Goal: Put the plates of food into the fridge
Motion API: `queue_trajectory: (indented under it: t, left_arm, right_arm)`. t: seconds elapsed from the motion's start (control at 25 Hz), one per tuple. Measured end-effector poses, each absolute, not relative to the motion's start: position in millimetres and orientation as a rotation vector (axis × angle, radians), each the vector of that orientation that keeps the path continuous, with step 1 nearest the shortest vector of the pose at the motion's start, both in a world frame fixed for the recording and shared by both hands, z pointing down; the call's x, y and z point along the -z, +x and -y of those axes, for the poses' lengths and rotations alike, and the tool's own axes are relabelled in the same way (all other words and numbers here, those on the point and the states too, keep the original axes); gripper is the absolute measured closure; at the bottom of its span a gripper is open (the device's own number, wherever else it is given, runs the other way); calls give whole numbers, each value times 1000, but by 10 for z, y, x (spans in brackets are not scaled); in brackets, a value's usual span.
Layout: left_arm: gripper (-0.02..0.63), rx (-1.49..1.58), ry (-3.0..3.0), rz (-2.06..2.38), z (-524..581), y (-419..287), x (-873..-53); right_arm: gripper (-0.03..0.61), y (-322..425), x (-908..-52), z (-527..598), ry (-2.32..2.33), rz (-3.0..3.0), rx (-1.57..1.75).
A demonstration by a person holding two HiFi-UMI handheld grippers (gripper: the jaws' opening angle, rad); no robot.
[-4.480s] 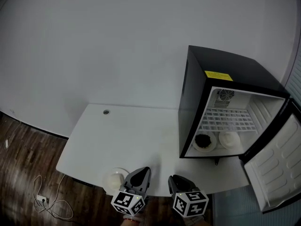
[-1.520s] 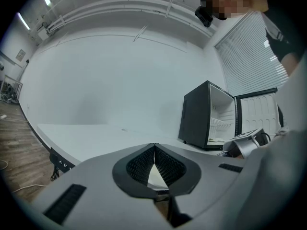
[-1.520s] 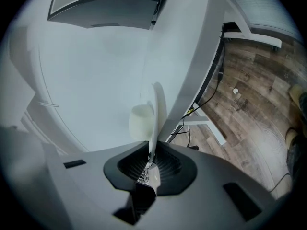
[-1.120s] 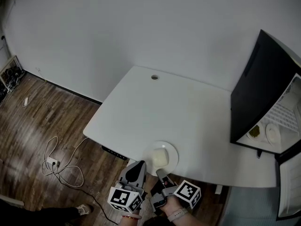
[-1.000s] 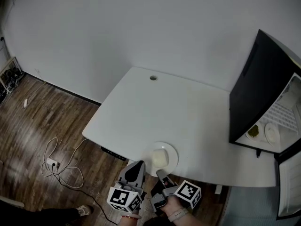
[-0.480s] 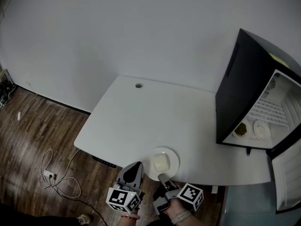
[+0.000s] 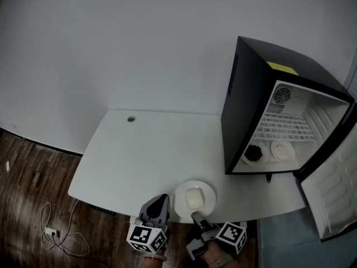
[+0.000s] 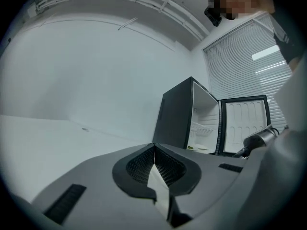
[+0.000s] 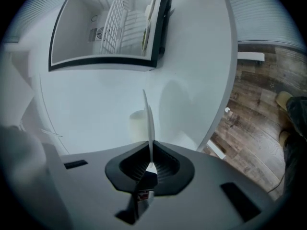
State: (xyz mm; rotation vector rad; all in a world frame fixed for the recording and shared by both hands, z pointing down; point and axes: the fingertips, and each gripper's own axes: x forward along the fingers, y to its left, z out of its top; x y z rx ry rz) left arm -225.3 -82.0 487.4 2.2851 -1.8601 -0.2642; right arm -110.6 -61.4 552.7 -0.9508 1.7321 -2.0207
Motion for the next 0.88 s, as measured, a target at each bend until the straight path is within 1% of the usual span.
queue_trajectory:
  t: [0.44, 0.88]
  left_arm:
    - [606, 301, 2396, 1708, 1491, -1470, -4565]
    - [606, 311, 2461, 1620, 2138, -932, -4263]
  right_arm:
    - [565, -31, -5131, 961, -1064, -1651, 1900]
    - [565, 549, -4562, 1281, -1070, -1636, 1800]
